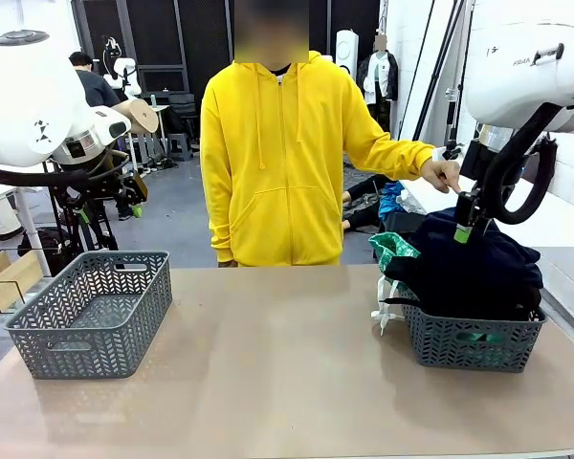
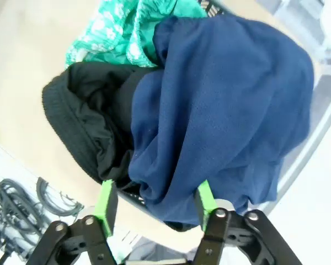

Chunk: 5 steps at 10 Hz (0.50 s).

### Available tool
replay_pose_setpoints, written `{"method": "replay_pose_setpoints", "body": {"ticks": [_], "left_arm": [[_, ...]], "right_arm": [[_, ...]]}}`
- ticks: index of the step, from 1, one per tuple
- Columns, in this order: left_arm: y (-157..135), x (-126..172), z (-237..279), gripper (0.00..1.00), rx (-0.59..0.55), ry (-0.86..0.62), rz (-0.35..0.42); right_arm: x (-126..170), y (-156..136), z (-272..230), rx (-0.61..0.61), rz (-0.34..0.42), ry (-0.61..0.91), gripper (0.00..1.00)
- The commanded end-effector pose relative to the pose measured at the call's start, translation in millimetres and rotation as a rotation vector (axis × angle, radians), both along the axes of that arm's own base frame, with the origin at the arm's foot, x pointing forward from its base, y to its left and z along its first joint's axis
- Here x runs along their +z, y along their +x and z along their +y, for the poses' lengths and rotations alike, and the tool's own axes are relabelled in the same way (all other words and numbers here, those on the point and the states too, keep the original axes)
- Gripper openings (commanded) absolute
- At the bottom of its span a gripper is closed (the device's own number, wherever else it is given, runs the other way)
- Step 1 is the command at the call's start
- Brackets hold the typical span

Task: Sort the tops and bottoms.
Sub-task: Sort the clothes according to human instructions.

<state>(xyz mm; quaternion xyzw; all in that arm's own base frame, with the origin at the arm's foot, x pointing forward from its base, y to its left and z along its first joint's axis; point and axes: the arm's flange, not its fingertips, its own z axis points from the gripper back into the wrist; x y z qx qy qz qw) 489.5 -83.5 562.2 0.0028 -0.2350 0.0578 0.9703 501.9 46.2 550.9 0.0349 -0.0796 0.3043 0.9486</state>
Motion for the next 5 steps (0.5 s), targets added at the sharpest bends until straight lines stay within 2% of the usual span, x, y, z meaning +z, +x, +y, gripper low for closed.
{"method": "replay_pose_setpoints", "body": {"ticks": [1,5], "left_arm": [[-2,-1,1,1.0,0.012,-0.017,-0.012],[-2,-1,1,1.0,0.012,-0.017,-0.012]], "right_arm": [[19,-6,3,-0.005,-0.02,-0.014,1.0],[83,-26,14,0.042,-0.107,-0.035,1.0]]}}
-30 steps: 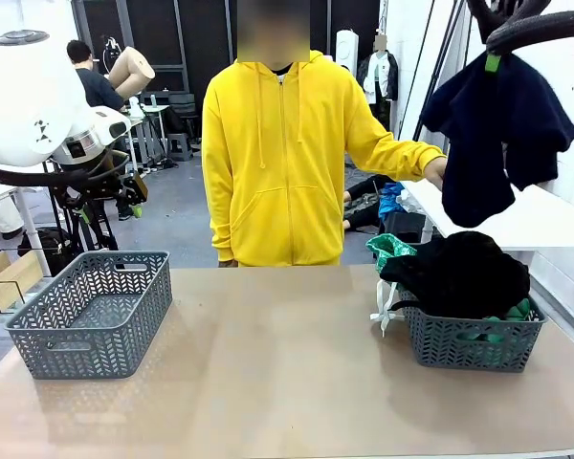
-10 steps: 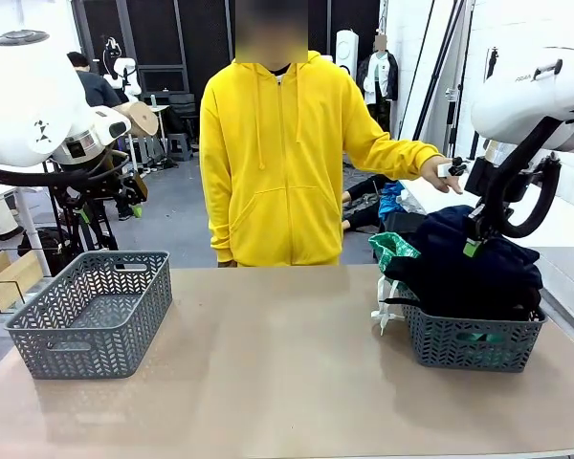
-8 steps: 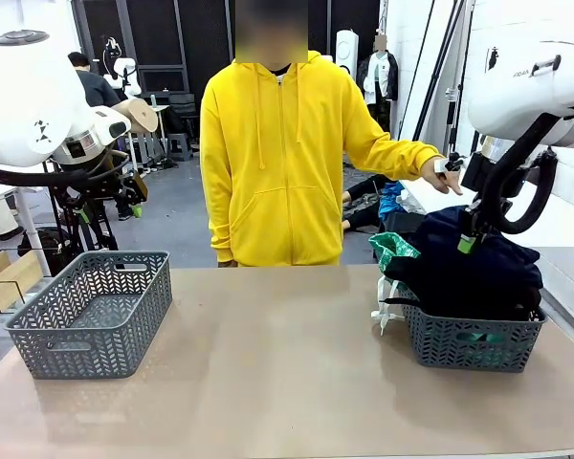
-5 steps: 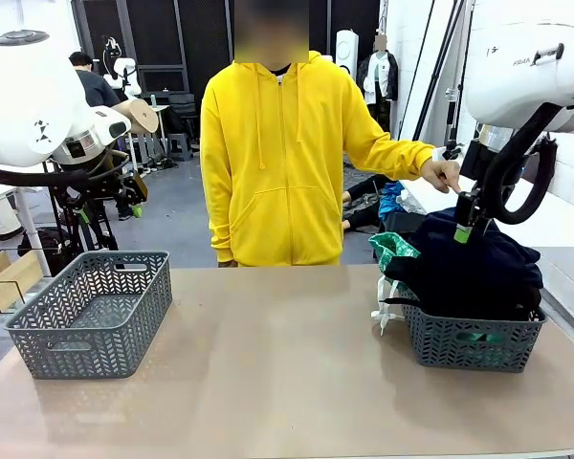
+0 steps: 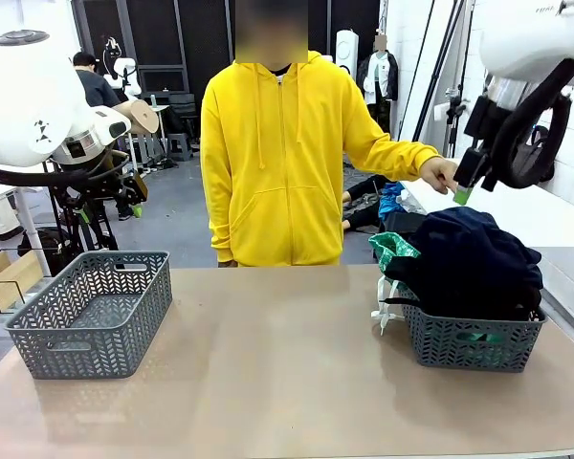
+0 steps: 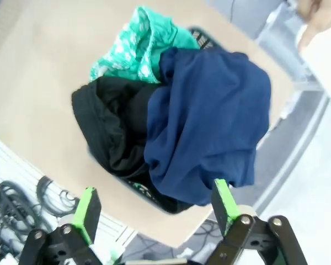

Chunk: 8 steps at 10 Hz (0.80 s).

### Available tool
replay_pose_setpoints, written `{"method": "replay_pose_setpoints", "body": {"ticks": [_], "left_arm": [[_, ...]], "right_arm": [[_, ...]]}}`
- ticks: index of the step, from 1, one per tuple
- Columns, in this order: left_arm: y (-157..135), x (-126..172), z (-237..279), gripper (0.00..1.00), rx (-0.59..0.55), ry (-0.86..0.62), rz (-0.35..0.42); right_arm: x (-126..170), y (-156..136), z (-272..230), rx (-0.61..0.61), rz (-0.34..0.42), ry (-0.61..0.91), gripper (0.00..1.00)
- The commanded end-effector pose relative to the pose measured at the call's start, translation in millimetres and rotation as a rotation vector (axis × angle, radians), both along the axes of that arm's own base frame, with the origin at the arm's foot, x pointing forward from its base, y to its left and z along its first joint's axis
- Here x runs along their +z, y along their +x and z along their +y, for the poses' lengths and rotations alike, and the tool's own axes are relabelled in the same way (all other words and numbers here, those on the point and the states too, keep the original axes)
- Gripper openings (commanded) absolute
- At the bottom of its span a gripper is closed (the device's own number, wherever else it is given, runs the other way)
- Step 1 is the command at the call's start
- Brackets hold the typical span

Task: Sort the tops and bottoms.
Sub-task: Sort the clothes according to human instructions.

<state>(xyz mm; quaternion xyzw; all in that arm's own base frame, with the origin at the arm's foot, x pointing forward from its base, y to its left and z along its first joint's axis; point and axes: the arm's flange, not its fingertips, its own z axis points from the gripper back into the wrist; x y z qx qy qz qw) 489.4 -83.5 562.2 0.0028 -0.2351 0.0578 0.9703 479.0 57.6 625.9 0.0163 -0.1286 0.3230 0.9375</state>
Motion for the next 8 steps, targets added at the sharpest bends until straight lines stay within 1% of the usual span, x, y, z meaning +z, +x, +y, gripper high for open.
{"method": "replay_pose_setpoints", "body": {"ticks": [1,2,3,4,8], "left_arm": [[-2,-1,1,1.0,0.012,-0.017,-0.012],[-2,-1,1,1.0,0.012,-0.017,-0.012],[-2,-1,1,1.0,0.012,-0.017,-0.012],[-2,-1,1,1.0,0.012,-0.017,-0.012],[-2,-1,1,1.0,0.012,-0.017,-0.012]], "right_arm": [[22,-5,9,0.006,-0.015,-0.047,1.0],[26,-2,16,0.009,-0.009,-0.066,1.0],[21,10,25,0.042,0.025,-0.072,1.0],[27,-8,8,0.023,-0.027,-0.034,1.0],[27,-8,8,0.023,-0.027,-0.034,1.0]]}}
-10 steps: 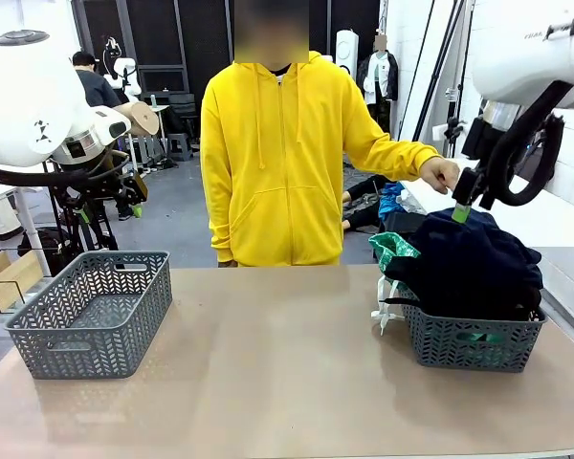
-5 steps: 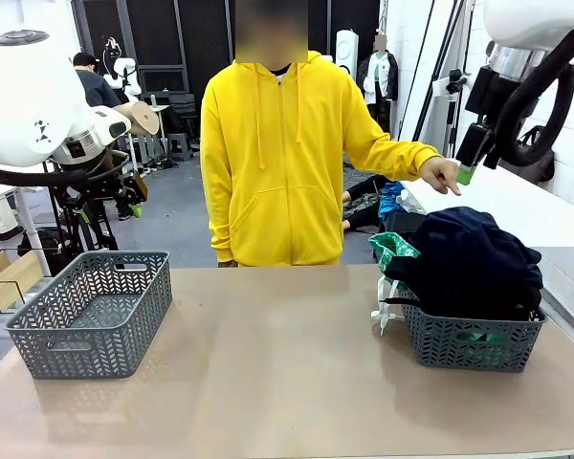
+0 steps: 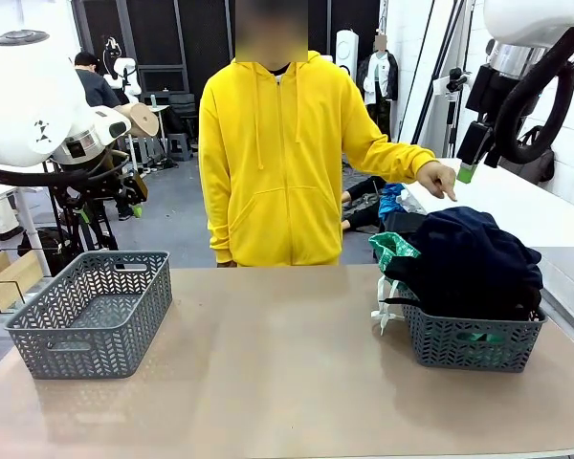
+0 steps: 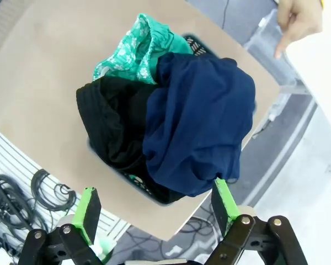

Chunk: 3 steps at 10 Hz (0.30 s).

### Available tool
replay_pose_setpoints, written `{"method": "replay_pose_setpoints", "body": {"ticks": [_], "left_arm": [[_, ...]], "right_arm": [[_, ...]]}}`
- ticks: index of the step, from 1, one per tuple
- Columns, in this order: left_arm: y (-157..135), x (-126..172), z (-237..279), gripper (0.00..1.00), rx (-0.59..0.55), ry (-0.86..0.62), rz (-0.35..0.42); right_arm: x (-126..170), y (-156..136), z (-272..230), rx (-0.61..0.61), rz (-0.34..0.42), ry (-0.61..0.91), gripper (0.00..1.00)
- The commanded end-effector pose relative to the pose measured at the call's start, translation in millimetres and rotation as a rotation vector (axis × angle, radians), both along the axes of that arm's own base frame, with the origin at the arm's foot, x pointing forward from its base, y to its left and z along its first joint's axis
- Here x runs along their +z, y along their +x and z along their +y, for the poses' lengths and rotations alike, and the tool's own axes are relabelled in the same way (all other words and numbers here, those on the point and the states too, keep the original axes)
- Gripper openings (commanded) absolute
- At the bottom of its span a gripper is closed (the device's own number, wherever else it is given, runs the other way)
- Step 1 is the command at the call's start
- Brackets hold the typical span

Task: Sort the tops and bottoms.
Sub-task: Sort the clothes according to human instructions.

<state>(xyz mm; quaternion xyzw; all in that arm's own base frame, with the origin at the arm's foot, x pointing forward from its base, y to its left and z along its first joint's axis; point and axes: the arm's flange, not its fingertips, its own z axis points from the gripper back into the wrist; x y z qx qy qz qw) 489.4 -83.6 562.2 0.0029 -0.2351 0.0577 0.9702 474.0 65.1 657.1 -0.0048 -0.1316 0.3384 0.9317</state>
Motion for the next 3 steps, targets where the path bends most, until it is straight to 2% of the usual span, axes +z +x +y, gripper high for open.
{"method": "replay_pose_setpoints", "body": {"ticks": [1,3], "left_arm": [[-2.2,-0.9,0.7,1.0,0.012,-0.017,-0.012],[-2.2,-0.9,0.7,1.0,0.012,-0.017,-0.012]], "right_arm": [[-4.0,-3.4,0.3,-0.004,-0.006,0.007,1.0],[-4.0,-3.4,0.3,-0.004,-0.006,0.007,1.0]]}}
